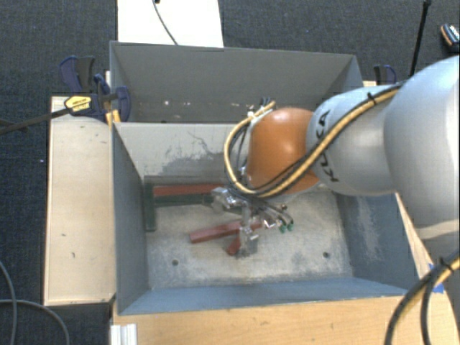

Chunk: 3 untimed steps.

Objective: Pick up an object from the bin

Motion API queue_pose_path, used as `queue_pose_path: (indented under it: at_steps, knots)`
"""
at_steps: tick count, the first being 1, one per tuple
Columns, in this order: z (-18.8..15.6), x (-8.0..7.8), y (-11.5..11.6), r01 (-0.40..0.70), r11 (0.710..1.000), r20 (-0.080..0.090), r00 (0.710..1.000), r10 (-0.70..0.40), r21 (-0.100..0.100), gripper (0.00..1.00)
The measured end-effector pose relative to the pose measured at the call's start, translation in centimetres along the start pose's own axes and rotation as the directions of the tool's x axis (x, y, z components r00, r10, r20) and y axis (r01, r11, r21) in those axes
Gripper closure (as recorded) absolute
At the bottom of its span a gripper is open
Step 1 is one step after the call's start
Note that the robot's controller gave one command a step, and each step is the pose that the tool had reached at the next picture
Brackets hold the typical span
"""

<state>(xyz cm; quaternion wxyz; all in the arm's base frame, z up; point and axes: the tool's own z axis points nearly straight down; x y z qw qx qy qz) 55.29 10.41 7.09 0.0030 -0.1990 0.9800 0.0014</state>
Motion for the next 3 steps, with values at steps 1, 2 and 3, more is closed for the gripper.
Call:
queue_pose_path:
  at_steps: [1, 2, 3]
  knots:
    - [0.0, 0.1, -0.2, -0.006, 1.000, -0.002, 1.000, 0.006, 0.001, 1.00]
    - [-2.0, 4.6, -6.6, 0.318, 0.948, -0.009, 0.948, -0.318, 0.000, 1.00]
    - [-14.0, 3.1, -8.8, 0.289, 0.957, 0.003, 0.957, -0.289, 0.007, 1.00]
